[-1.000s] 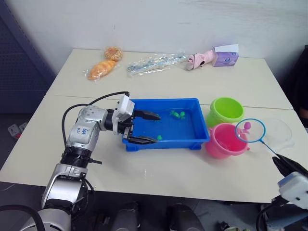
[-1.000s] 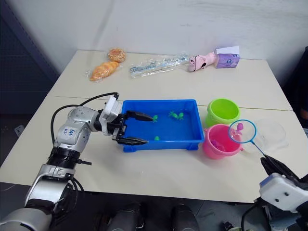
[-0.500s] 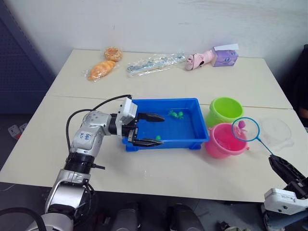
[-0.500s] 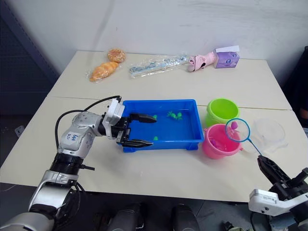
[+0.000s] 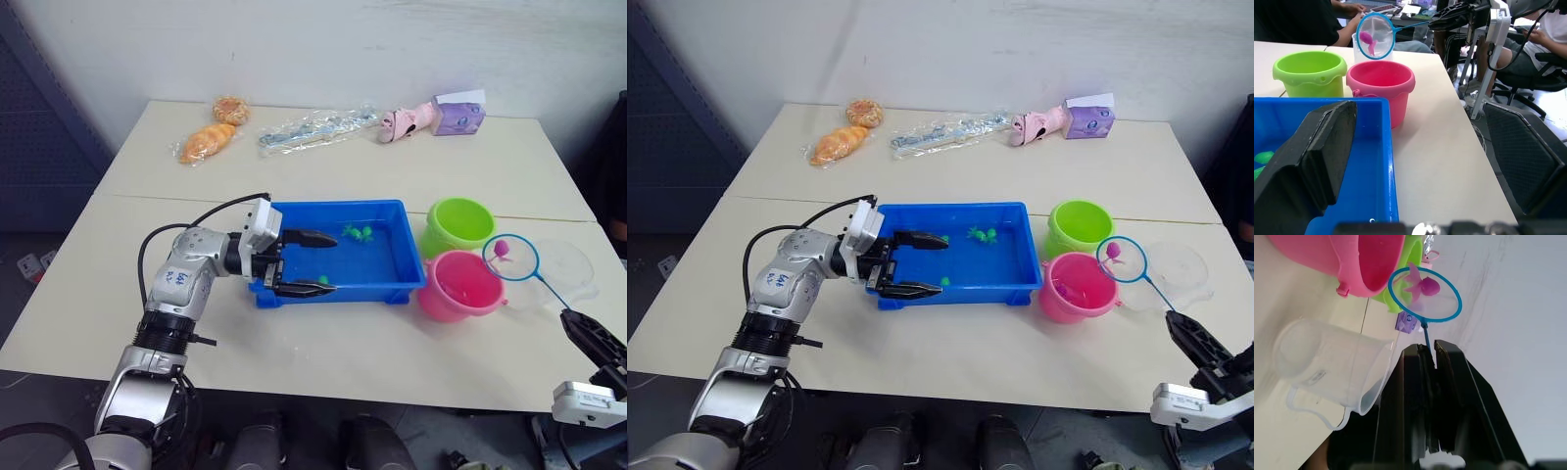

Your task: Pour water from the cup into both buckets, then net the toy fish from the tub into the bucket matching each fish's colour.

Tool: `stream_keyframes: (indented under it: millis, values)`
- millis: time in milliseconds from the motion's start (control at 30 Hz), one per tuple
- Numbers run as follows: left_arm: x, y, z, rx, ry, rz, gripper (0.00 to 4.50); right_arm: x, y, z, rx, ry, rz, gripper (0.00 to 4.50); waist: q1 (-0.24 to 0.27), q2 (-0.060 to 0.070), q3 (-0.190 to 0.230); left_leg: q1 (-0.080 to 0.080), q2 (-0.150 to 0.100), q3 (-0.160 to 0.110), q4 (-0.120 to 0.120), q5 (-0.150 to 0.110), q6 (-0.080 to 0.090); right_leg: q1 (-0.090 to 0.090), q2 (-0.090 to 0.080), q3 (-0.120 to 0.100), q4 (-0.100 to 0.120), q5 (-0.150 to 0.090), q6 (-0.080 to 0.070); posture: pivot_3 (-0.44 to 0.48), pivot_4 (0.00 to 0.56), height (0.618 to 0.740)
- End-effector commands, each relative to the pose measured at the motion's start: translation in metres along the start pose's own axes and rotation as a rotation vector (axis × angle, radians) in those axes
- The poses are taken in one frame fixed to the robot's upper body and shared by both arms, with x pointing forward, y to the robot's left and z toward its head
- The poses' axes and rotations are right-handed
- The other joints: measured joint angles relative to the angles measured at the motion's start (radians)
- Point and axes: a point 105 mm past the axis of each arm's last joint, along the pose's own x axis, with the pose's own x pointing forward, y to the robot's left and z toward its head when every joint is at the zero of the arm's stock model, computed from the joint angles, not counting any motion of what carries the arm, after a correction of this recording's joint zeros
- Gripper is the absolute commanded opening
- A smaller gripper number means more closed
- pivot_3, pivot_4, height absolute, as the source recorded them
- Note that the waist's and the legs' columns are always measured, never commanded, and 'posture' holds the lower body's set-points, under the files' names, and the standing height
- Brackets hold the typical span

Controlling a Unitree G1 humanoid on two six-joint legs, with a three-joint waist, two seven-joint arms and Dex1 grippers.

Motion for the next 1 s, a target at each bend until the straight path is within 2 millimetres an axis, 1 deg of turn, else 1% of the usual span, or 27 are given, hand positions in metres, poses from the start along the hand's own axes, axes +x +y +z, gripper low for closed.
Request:
stream_keyframes:
  millis: [33,100,300,400,433,500,567,667,767,900,967,1000]
  values:
    - [0.004,-0.003,0.013,0.042,-0.038,-0.018,4.44,-0.003,-0.004,-0.01,-0.024,0.024,-0.023,0.0,0.0,0.0,0.0,0.0,0.0,0.0,0.0,0.0,0.0,0.0,0.0,0.0,0.0,0.0,0.0,0.0,0.15,0.74]
    - [0.005,-0.003,0.013,0.043,-0.036,-0.024,4.44,-0.002,0.001,-0.004,-0.021,-0.016,-0.01,0.0,0.0,0.0,0.0,0.0,0.0,0.0,0.0,0.0,0.0,0.0,0.0,0.0,0.0,0.0,0.0,0.0,0.15,0.74]
    - [0.005,-0.002,0.014,0.045,-0.04,-0.018,4.44,-0.002,0.006,0.003,-0.009,-0.048,-0.009,0.0,-0.001,0.0,0.0,0.0,0.0,0.0,0.0,0.0,0.0,0.0,0.0,0.0,0.0,0.0,0.0,0.0,0.15,0.74]
    - [0.004,-0.003,0.013,0.041,-0.039,-0.012,4.44,-0.001,0.004,0.002,-0.01,-0.034,-0.021,0.0,-0.001,0.0,0.0,0.0,0.0,0.0,0.0,0.0,0.0,0.0,0.0,0.0,0.0,0.0,0.0,0.0,0.15,0.74]
    - [0.004,-0.003,0.013,0.04,-0.037,-0.013,4.44,-0.002,0.003,0.0,-0.02,-0.026,-0.023,0.0,-0.001,0.0,0.0,0.0,0.0,0.0,0.0,0.0,0.0,0.0,0.0,0.0,0.0,0.0,0.0,0.0,0.15,0.74]
    - [0.005,-0.004,0.013,0.039,-0.036,-0.015,4.44,-0.003,-0.003,-0.013,-0.026,0.028,-0.047,0.0,-0.001,0.0,0.0,0.0,0.0,0.0,0.0,0.0,0.0,0.0,0.0,0.0,0.0,0.0,0.0,0.0,0.15,0.74]
    - [0.005,-0.004,0.014,0.038,-0.04,-0.015,4.44,-0.001,-0.004,-0.014,-0.035,0.018,-0.043,0.0,-0.001,0.0,0.0,0.0,0.0,0.0,0.0,0.0,0.0,0.0,0.0,0.0,0.0,0.0,0.0,0.0,0.15,0.74]
    - [0.006,-0.003,0.014,0.041,-0.034,-0.018,4.44,0.006,0.001,0.004,-0.008,-0.067,-0.027,0.0,-0.002,0.0,0.0,0.0,0.0,0.001,0.0,0.0,0.0,0.0,0.0,0.0,0.0,0.0,0.0,0.0,0.15,0.74]
    - [0.006,-0.003,0.015,0.042,-0.039,-0.014,4.44,0.007,-0.002,0.002,-0.011,-0.038,-0.046,0.0,0.0,0.0,0.0,0.0,0.0,0.0,-0.001,0.0,0.0,0.0,0.0,0.0,0.0,0.0,0.0,0.0,0.15,0.74]
    - [0.007,-0.004,0.014,0.04,-0.041,-0.013,4.44,0.008,-0.004,0.006,-0.005,-0.04,-0.055,0.0,-0.001,0.0,0.0,0.0,0.0,0.0,0.0,0.0,0.0,0.0,0.0,0.0,0.0,0.0,0.0,0.0,0.15,0.74]
    - [0.006,-0.004,0.014,0.041,-0.042,-0.005,4.44,0.006,-0.004,0.004,-0.011,-0.016,-0.059,0.0,-0.001,0.0,0.0,0.0,0.0,0.0,0.0,0.0,0.0,0.0,0.0,0.001,0.0,0.0,0.0,0.0,0.15,0.74]
    - [0.006,-0.003,0.014,0.041,-0.043,-0.002,4.44,0.007,-0.002,0.008,-0.007,-0.043,-0.045,0.0,0.0,0.0,0.0,0.0,0.0,0.0,-0.001,0.0,0.0,0.0,0.0,0.0,0.0,0.0,0.0,0.0,0.15,0.74]
